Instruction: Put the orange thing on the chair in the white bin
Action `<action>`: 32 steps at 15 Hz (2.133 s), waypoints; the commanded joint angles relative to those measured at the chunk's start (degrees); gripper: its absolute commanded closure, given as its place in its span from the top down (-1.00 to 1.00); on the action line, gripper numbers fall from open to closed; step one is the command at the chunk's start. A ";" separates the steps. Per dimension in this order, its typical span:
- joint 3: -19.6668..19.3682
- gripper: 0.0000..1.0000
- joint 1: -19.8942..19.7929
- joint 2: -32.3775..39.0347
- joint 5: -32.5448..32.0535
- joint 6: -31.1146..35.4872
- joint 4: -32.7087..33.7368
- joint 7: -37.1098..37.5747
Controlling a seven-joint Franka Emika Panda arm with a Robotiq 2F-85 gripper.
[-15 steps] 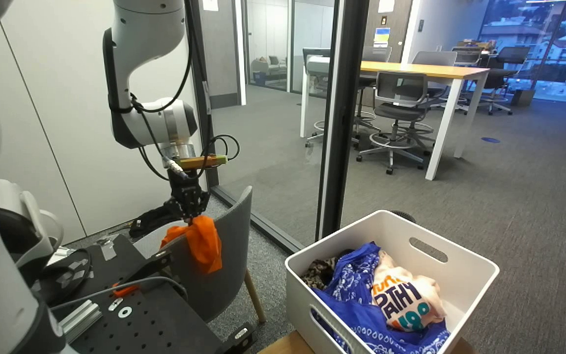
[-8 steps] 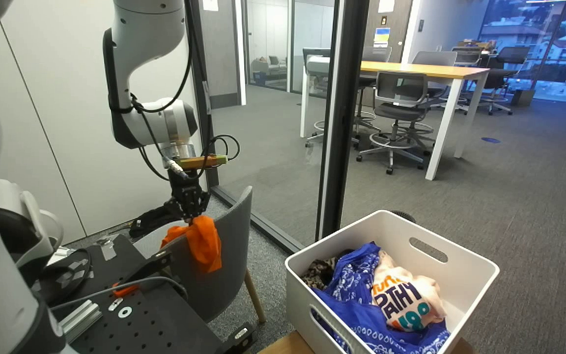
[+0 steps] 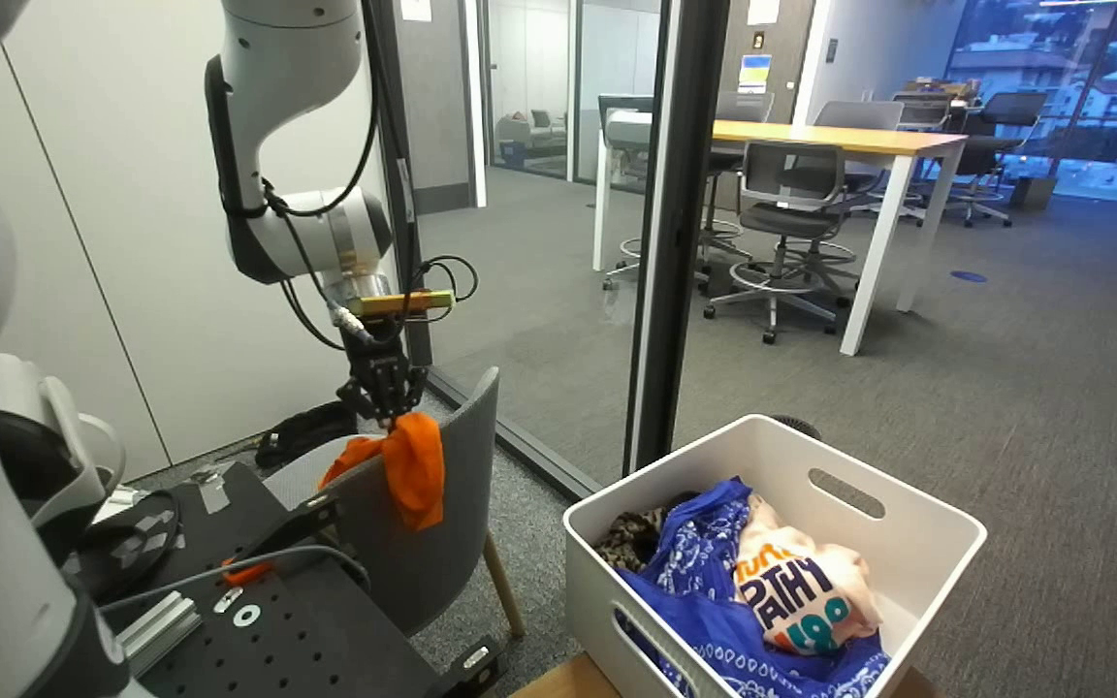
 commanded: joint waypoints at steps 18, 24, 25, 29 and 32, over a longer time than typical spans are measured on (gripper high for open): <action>-11.51 -0.92 -16.67 -22.17 -6.89 -11.82 -2.94 24.85; -15.39 -0.93 -25.56 -26.54 -4.27 -0.36 -5.38 27.29; -16.26 -0.93 -27.22 -26.70 -3.42 2.32 -5.31 26.60; -19.23 -0.95 -31.76 -24.80 0.90 11.43 -4.37 24.72; -20.76 -0.95 -34.11 -22.76 5.32 17.10 -3.48 23.35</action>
